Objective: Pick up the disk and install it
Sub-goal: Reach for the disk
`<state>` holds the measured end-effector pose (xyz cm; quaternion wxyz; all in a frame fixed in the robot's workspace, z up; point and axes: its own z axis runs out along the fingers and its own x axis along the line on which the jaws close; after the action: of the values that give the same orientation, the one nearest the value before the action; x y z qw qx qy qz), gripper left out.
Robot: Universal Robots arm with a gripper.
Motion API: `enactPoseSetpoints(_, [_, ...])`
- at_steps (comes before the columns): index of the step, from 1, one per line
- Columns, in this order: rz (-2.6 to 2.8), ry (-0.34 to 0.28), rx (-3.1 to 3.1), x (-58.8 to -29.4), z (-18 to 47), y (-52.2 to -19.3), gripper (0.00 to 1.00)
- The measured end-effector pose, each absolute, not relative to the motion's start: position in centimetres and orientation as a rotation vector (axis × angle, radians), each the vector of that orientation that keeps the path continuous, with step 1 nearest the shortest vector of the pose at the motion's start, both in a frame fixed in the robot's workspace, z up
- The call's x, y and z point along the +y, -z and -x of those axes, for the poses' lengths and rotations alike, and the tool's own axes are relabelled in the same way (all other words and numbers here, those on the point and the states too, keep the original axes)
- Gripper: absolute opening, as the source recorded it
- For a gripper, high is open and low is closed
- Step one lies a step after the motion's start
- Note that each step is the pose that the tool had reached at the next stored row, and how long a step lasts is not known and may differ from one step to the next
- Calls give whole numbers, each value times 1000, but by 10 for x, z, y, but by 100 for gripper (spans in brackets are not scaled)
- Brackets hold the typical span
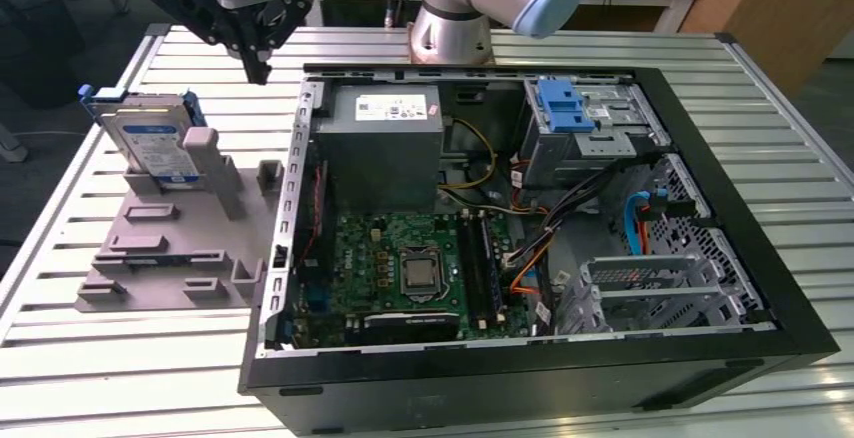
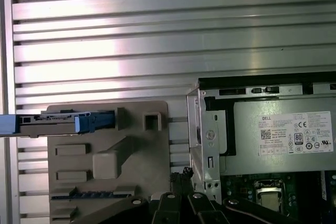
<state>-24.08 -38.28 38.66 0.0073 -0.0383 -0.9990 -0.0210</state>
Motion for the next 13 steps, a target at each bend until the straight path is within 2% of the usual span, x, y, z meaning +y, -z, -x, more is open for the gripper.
enactPoseSetpoints(13, [120,65,-3113,-380,253,-386,11])
